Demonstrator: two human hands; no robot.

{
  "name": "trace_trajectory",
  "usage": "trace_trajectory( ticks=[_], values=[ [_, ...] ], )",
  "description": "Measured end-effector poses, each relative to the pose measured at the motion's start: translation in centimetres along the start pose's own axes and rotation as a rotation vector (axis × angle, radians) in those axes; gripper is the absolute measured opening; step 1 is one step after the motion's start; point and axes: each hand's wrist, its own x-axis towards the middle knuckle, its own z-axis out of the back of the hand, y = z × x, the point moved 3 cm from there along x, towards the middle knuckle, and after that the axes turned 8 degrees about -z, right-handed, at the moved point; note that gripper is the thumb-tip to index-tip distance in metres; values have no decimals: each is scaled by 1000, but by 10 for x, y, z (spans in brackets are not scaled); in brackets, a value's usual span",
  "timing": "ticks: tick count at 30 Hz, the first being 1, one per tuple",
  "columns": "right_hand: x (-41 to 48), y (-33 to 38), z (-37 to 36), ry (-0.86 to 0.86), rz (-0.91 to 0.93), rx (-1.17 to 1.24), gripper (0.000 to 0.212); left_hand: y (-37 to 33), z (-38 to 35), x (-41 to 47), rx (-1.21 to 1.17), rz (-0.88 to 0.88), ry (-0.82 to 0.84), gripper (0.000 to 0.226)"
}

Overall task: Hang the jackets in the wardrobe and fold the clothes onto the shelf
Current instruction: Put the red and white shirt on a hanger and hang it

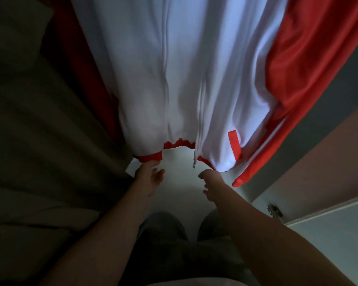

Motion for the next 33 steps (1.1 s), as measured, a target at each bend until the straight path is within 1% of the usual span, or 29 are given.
trace_trajectory(
  ticks=[1, 2, 3, 4, 6, 8, 10, 13, 14, 15, 17, 18, 19, 20, 21, 22, 23, 24, 25, 26, 28, 30, 33],
  values=[
    [4, -2, 1, -3, -17, 47, 17, -1, 0, 1, -73, -5, 12, 20],
    [6, -4, 2, 11, -31, 111, 28, -2, -1, 3, -135, -5, 27, 15],
    [8, -8, 4, 29, -63, 199, 40, -2, -1, 4, -181, -3, 39, 13],
    [12, -11, 6, 55, -92, 284, 43, -2, -2, 5, -224, 4, 56, 14],
    [19, -13, 7, 138, -116, 383, 35, 0, -3, 4, -284, 10, 81, 18],
    [21, -16, 6, 197, -106, 394, 36, 4, -5, -1, -280, 17, 98, 20],
    [20, -18, 3, 235, -81, 369, 35, 10, -7, -8, -227, 33, 126, 22],
    [16, -25, -2, 287, -49, 340, 21, 16, -8, -19, -82, 25, 205, 41],
    [15, -28, -3, 305, -44, 342, 19, 20, -6, -22, -25, 16, 221, 43],
    [13, -31, -4, 316, -33, 336, 20, 22, -6, -24, 27, 17, 216, 40],
    [6, -37, -6, 321, 21, 279, 26, 26, -2, -31, 81, 21, 192, 27],
    [2, -40, -5, 312, 78, 205, 30, 29, 0, -31, 90, 12, 169, 23],
    [-2, -42, -4, 290, 157, 91, 33, 29, 0, -34, 84, 9, 147, 24],
    [-7, -44, -2, 255, 244, -43, 35, 30, -1, -39, 51, 46, 114, 29],
    [-12, -47, 0, 211, 333, -178, 36, 32, 0, -42, 75, 79, 91, 36],
    [-18, -48, 2, 167, 419, -302, 35, 33, 1, -46, 186, 56, 72, 40],
    [-22, -50, 4, 131, 490, -395, 32, 33, 5, -46, 348, -51, 73, 38],
    [-25, -52, 6, 111, 545, -456, 27, 32, 5, -52, 486, -139, 88, 28],
    [-28, -55, 8, 98, 589, -506, 21, 33, 5, -55, 563, -195, 111, 17],
    [-32, -57, 9, 90, 631, -552, 18, 32, 5, -62, 596, -239, 133, 14],
    [-42, -60, 10, 92, 706, -607, 18, 29, 5, -67, 625, -316, 133, 17],
    [-52, -62, 11, 91, 763, -593, 16, 27, 5, -69, 652, -370, 135, 19],
    [-64, -62, 13, 83, 814, -526, 14, 29, 4, -74, 655, -384, 220, 30]
  ],
)
